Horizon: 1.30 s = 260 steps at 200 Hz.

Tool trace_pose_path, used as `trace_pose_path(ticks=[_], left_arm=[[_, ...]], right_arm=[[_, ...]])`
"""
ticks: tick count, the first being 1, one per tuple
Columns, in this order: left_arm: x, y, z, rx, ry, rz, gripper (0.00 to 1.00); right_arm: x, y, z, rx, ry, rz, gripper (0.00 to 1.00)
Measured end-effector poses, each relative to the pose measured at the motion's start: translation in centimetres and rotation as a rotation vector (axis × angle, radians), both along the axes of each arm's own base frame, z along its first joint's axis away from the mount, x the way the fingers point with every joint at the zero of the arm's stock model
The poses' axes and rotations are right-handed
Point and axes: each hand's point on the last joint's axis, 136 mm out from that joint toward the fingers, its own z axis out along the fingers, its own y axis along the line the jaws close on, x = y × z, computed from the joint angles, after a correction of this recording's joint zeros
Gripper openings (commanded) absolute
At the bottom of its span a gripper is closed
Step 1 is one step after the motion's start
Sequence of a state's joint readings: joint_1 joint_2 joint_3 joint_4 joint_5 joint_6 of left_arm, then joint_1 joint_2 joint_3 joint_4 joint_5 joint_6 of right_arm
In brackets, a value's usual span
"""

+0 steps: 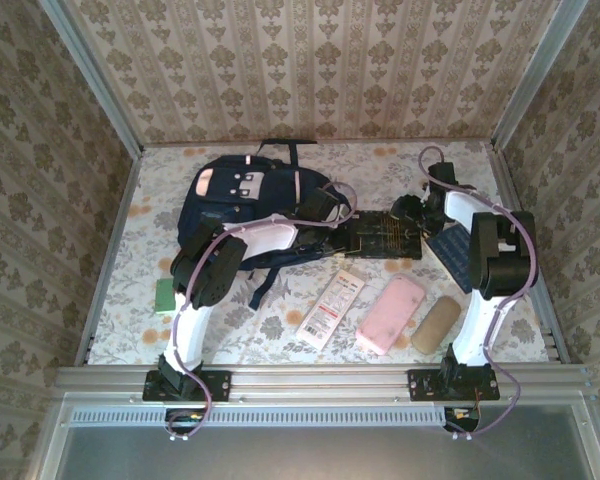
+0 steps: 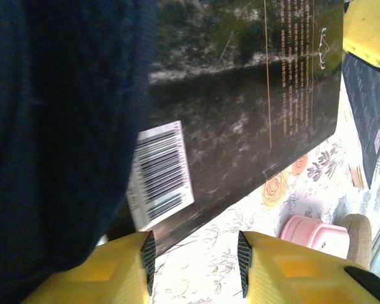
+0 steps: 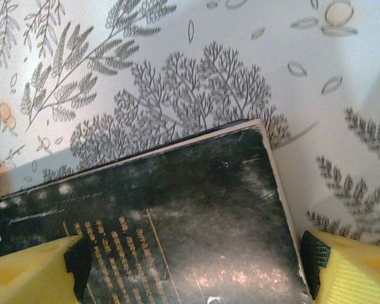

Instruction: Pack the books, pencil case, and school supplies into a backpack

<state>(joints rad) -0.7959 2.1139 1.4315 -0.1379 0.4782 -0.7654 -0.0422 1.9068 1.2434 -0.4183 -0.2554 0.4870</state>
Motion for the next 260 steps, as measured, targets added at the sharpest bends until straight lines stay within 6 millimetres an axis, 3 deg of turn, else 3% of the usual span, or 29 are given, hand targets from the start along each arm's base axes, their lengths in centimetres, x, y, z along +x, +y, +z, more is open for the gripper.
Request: trace_pose_path(ticks=[37, 66, 106, 135, 149, 169, 196, 221, 260], left_arm=[[-0.6, -0.6, -0.4, 0.007, 0.005, -0.018, 0.41], [-0.6, -0.6, -0.4, 0.007, 0.005, -0.017, 0.41], [-0.6, -0.6, -0.4, 0.007, 0.005, -0.017, 0.42], [-0.7, -0.5, -0.4, 0.009, 0.003, -0.019, 0.42], [-0.7, -0.3, -0.4, 0.015, -0.004, -0.026, 0.42], [-1.3, 0.0, -0.2, 0.036, -0.018, -0.059, 0.44], [-3.6, 0.7, 0.8, 0.093, -0.046, -0.144, 0.50], [-5.3, 1.1, 3.8, 0.141, -0.149, -0.244, 0.55], [-5.7, 1.1, 9.2, 0.181, -0.439, -0.364, 0.69]], right_arm=[[-0.8, 0.5, 3.1, 0.031, -0.056, -0.029, 0.76], [-1.6, 1.2, 5.0, 0.047, -0.101, -0.040, 0.63], [-2.4, 1.0, 4.4, 0.047, -0.086, -0.057, 0.36], [-2.4, 0.3, 3.4, 0.015, -0.072, -0.072, 0.08], [-2.4, -0.2, 3.0, 0.007, -0.063, -0.073, 0.00], [-2.7, -0.2, 2.8, 0.004, -0.052, -0.066, 0.00], [-3.0, 0.0, 3.5, 0.012, -0.055, -0.070, 0.00], [-3.6, 0.2, 5.3, 0.034, -0.067, -0.102, 0.00], [-4.4, 0.8, 7.3, 0.114, -0.065, -0.176, 0.00]])
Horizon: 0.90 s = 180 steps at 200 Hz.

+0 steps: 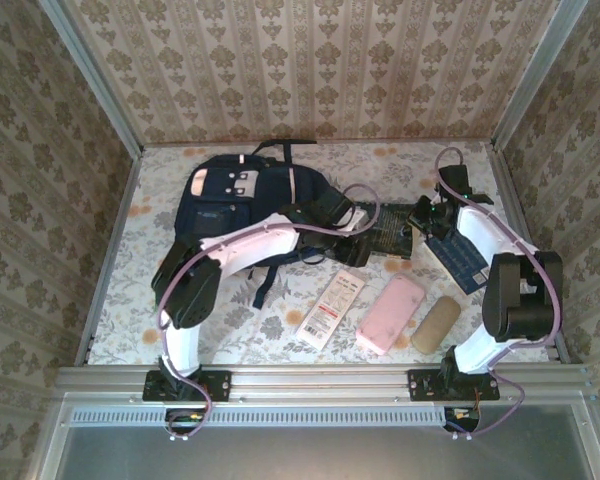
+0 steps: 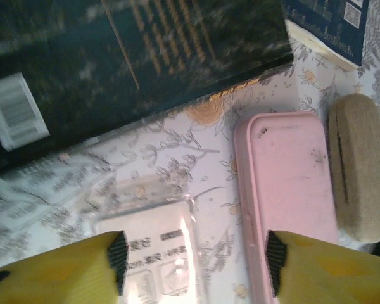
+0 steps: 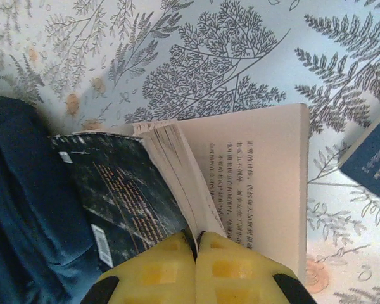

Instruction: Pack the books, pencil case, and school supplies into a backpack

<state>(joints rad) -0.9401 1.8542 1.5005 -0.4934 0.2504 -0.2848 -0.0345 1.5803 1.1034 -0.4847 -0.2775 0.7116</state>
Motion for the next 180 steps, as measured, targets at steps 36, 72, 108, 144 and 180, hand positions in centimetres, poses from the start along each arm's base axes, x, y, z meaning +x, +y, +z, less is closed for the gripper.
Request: trace_pose_path(ticks=[36, 72, 108, 144, 180], left_arm=[[1.4, 1.0, 0.4, 0.053, -0.284, -0.095, 0.78], [0.3, -0.4, -2.0, 0.148, -0.565, -0.296, 0.81], [1.7, -3.7, -2.4, 0.180, -0.827, -0.390, 0.85], [3.4, -5.1, -5.0, 0.253, -0.914, -0.436, 0.84], [4.2, -5.9, -6.9, 0.305, -0.946, -0.464, 0.78]], right_arm=[[-0.7, 0.9, 0.7, 0.089, 0.008, -0.046, 0.00], [-0.9, 1.6, 0.7, 0.165, 0.022, -0.078, 0.00], [-1.1, 2.4, 0.8, 0.232, 0.021, -0.100, 0.00], [-1.0, 2.7, 1.4, 0.268, 0.006, -0.109, 0.00], [-1.0, 2.9, 1.7, 0.290, -0.001, -0.116, 0.00]])
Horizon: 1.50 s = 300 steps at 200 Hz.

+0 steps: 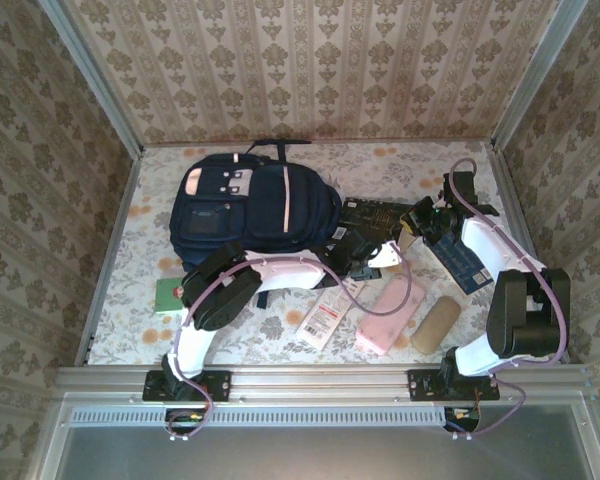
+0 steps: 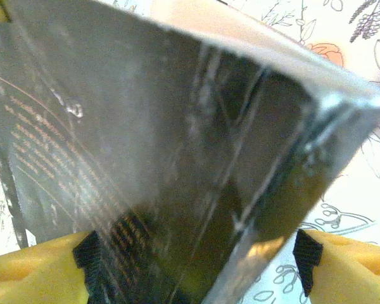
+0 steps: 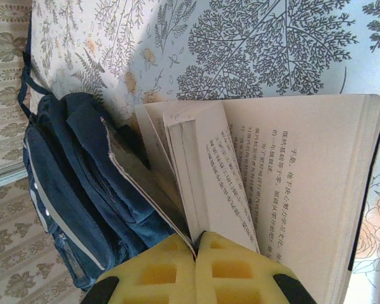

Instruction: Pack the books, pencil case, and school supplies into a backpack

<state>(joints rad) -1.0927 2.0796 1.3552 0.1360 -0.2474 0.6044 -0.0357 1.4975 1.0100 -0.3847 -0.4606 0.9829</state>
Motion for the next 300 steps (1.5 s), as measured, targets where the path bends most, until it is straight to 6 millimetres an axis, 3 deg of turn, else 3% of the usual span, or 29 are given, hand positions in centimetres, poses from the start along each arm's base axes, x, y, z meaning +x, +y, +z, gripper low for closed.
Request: trace_pose_path(ticks=[16, 42, 57, 68, 93, 114, 132, 168, 193, 213, 231, 244, 264, 284, 300], left_arm=[[0.5, -0.3, 0.2, 0.006, -0.023, 0.006, 0.62], [1.2, -0.5, 1.1, 0.007, -0.062, 0.017, 0.16], [1.5, -0.6, 1.5, 0.010, -0.088, 0.019, 0.00], [1.6, -0.6, 1.9, 0.008, -0.096, 0.018, 0.00], [1.9, -0.4, 2.7, 0.003, -0.107, 0.024, 0.00], [2.1, 0.1, 3.7, -0.015, -0.090, 0.032, 0.00], [2.0, 0.7, 5.4, -0.044, -0.066, 0.049, 0.00], [3.0, 4.0, 12.4, -0.240, 0.031, 0.168, 0.00], [5.1, 8.8, 17.8, -0.484, 0.192, 0.313, 0.00], [7.3, 13.1, 21.3, -0.713, 0.347, 0.435, 0.00], [8.8, 16.4, 22.5, -0.909, 0.497, 0.539, 0.00], [9.3, 18.3, 21.8, -1.008, 0.614, 0.615, 0.00], [9.1, 19.4, 19.8, -1.108, 0.786, 0.707, 0.00], [8.3, 20.4, 18.0, -1.221, 0.926, 0.783, 0.00], [8.0, 21.5, 17.6, -1.313, 1.005, 0.838, 0.00]], right_arm=[[0.0, 0.0, 0.0, 0.010, -0.003, -0.008, 0.00], [0.3, 0.0, 0.1, 0.016, -0.016, -0.018, 0.00], [0.5, -0.1, 0.4, 0.021, -0.026, -0.027, 0.02], [0.7, -0.2, 0.7, 0.024, -0.039, -0.034, 0.15], [0.5, -0.2, 2.1, 0.028, -0.070, -0.037, 0.58], [-0.2, -0.1, 4.5, 0.034, -0.118, -0.031, 0.74], [-0.6, -0.4, 8.4, 0.020, -0.203, -0.033, 0.89], [-2.3, -2.3, 17.9, -0.108, -0.460, -0.075, 0.98], [-4.7, -3.1, 21.7, -0.173, -0.600, -0.109, 0.97], [-5.4, -2.9, 21.4, -0.170, -0.639, -0.103, 0.97], [-4.9, -2.0, 19.2, -0.137, -0.614, -0.070, 0.97], [-4.4, -1.0, 16.6, -0.110, -0.562, -0.039, 0.97], [-4.5, 1.7, 13.3, -0.066, -0.497, 0.037, 0.98], [-4.6, 5.0, 12.8, 0.010, -0.500, 0.110, 0.98], [-4.3, 7.7, 13.1, 0.114, -0.521, 0.148, 1.00]])
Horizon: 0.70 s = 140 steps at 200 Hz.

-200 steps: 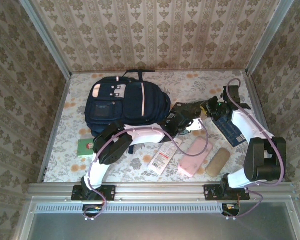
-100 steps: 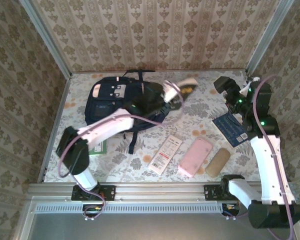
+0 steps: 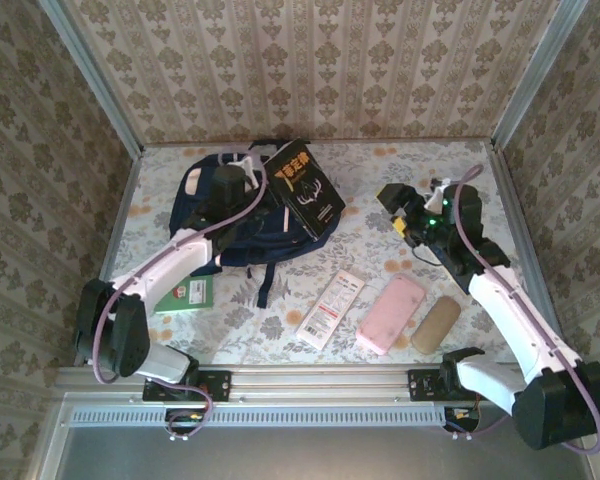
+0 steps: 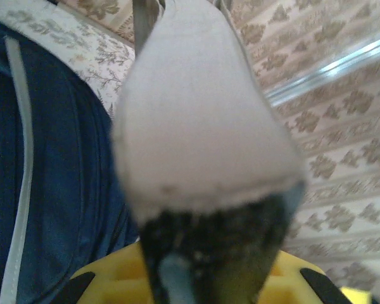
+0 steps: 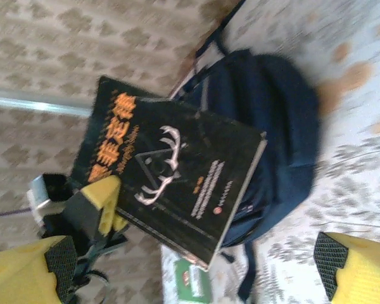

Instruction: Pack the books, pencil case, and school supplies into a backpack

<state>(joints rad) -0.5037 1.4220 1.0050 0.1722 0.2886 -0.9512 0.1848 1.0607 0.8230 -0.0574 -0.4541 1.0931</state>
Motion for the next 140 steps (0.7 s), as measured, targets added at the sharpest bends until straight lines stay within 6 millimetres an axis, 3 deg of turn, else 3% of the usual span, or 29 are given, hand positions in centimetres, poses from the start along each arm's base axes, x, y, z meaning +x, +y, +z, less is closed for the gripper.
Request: trace_pose_path(ticks=[19, 57, 77, 97, 140], left_arm=[[-0.1, 1.1, 1.7, -0.092, 0.025, 0.054, 0.00], [-1.2, 3.2, 8.5, -0.277, -0.052, 0.129, 0.00], [-1.8, 3.9, 11.0, -0.350, -0.088, 0.147, 0.00], [-2.0, 4.4, 11.9, -0.385, -0.094, 0.166, 0.00], [-1.8, 5.2, 11.7, -0.402, -0.080, 0.213, 0.00]], right_arm=[[0.2, 2.5, -0.3, 0.092, 0.018, 0.043, 1.00], [0.5, 7.5, -0.1, 0.229, 0.040, 0.133, 1.00], [0.4, 9.6, 0.2, 0.294, 0.048, 0.167, 1.00], [0.5, 11.3, 0.4, 0.355, 0.053, 0.188, 1.00], [1.0, 13.7, 1.1, 0.438, 0.032, 0.194, 1.00]])
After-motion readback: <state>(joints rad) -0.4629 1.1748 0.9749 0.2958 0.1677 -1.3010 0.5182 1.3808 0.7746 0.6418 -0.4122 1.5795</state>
